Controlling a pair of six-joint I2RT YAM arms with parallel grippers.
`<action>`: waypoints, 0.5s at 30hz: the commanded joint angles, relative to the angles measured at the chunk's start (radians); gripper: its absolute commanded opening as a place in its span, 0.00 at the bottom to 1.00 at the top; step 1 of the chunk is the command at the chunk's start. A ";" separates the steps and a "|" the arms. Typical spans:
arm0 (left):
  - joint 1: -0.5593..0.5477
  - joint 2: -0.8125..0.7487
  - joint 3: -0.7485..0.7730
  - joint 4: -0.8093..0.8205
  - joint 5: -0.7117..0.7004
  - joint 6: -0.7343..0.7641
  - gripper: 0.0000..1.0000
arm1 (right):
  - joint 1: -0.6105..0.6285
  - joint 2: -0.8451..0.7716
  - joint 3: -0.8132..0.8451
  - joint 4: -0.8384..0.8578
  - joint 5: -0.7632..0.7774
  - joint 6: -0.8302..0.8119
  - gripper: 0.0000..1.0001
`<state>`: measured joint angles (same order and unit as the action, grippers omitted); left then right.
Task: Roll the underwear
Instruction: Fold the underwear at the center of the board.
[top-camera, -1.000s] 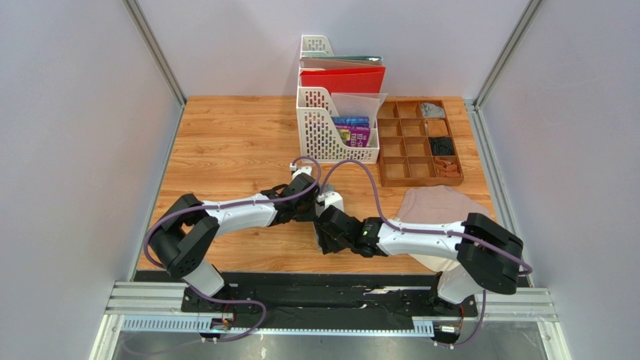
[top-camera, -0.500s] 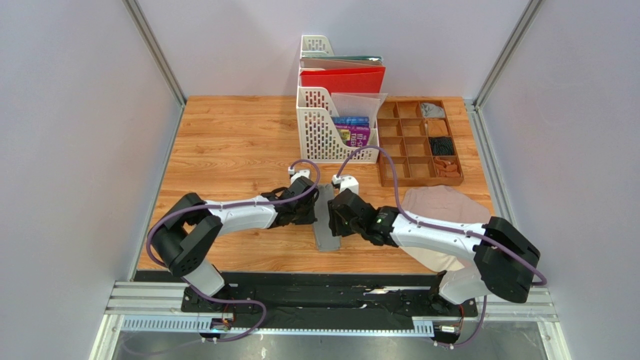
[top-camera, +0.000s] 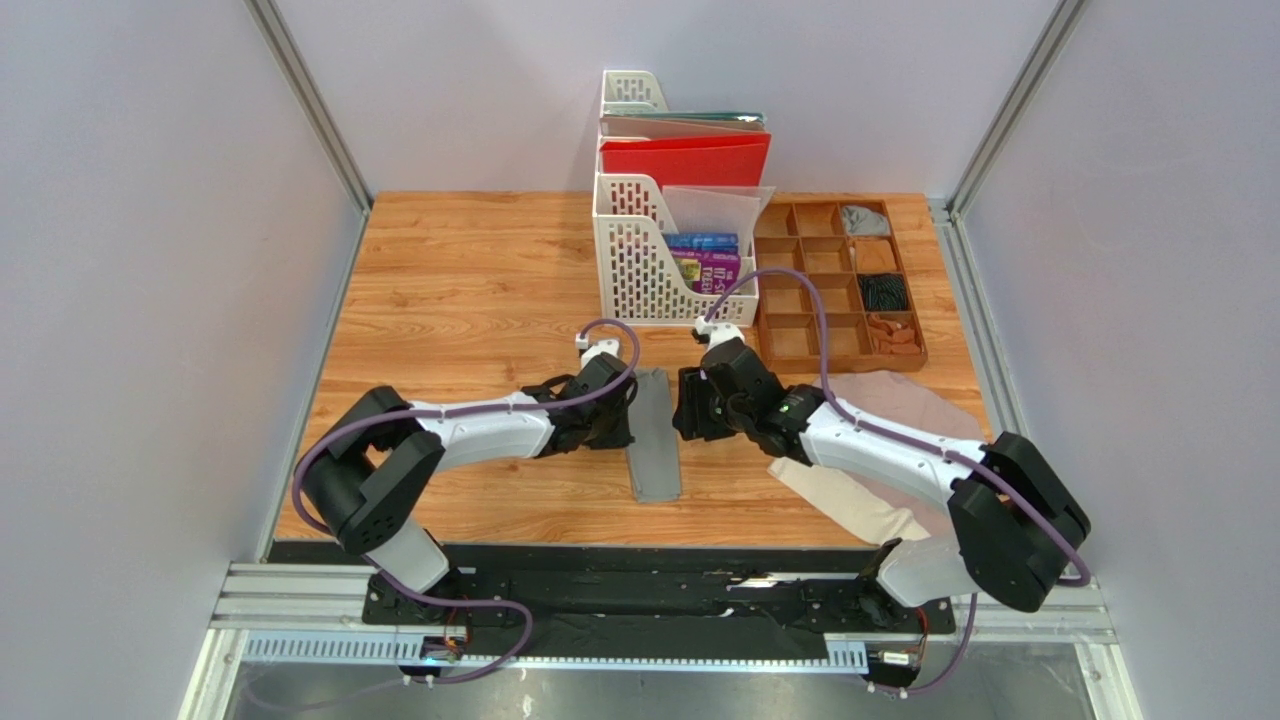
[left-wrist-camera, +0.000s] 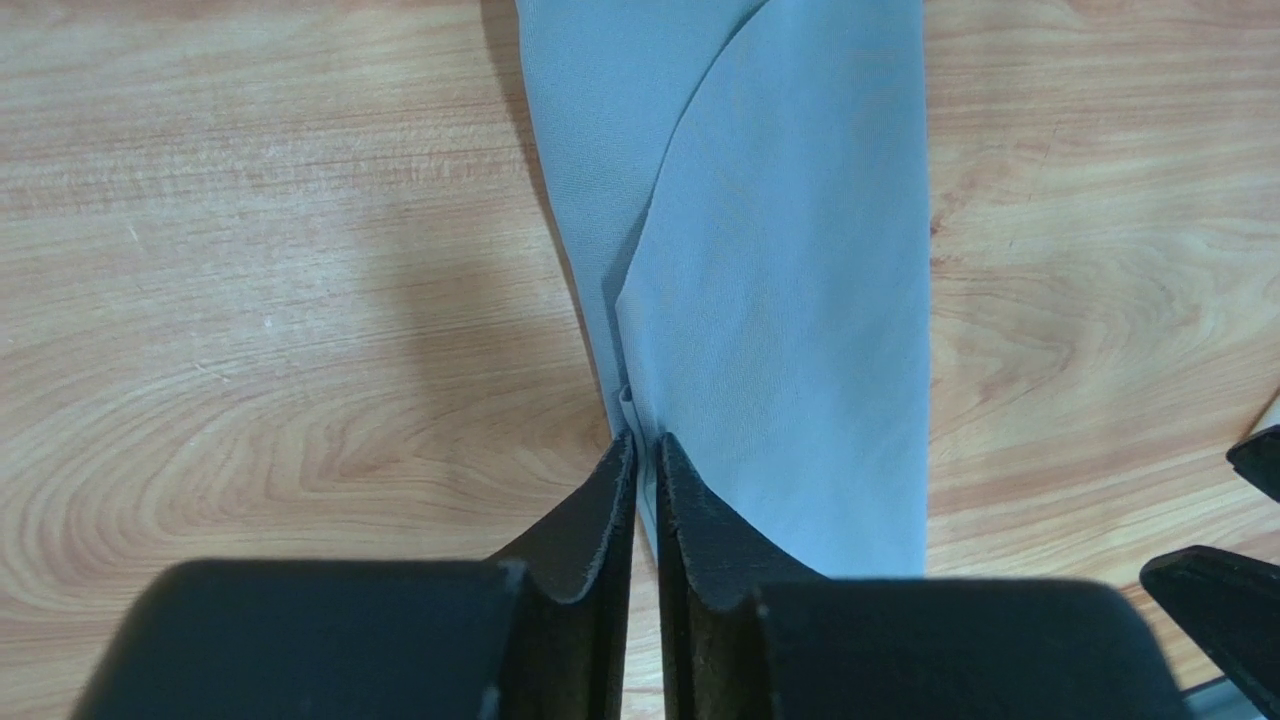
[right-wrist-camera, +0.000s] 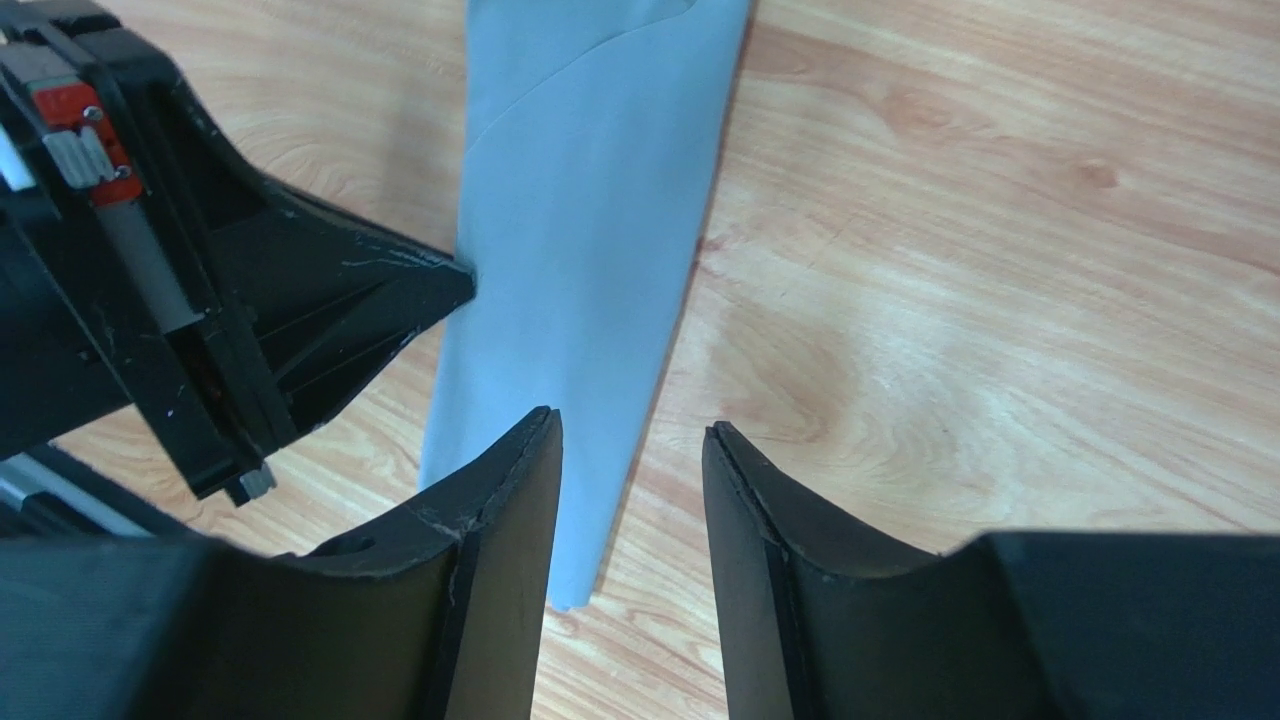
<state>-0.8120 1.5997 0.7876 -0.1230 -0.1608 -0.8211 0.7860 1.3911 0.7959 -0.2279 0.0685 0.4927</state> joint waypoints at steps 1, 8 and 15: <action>-0.006 -0.044 0.019 -0.035 -0.023 0.023 0.27 | 0.007 -0.043 -0.041 0.028 -0.091 0.018 0.45; -0.004 -0.110 -0.005 -0.079 -0.028 0.022 0.48 | 0.047 -0.049 -0.142 0.110 -0.162 0.109 0.45; -0.006 -0.210 -0.083 -0.049 0.047 -0.019 0.47 | 0.128 0.005 -0.146 0.133 -0.147 0.164 0.45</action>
<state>-0.8120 1.4532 0.7429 -0.1829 -0.1635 -0.8097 0.8837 1.3735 0.6476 -0.1543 -0.0715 0.6025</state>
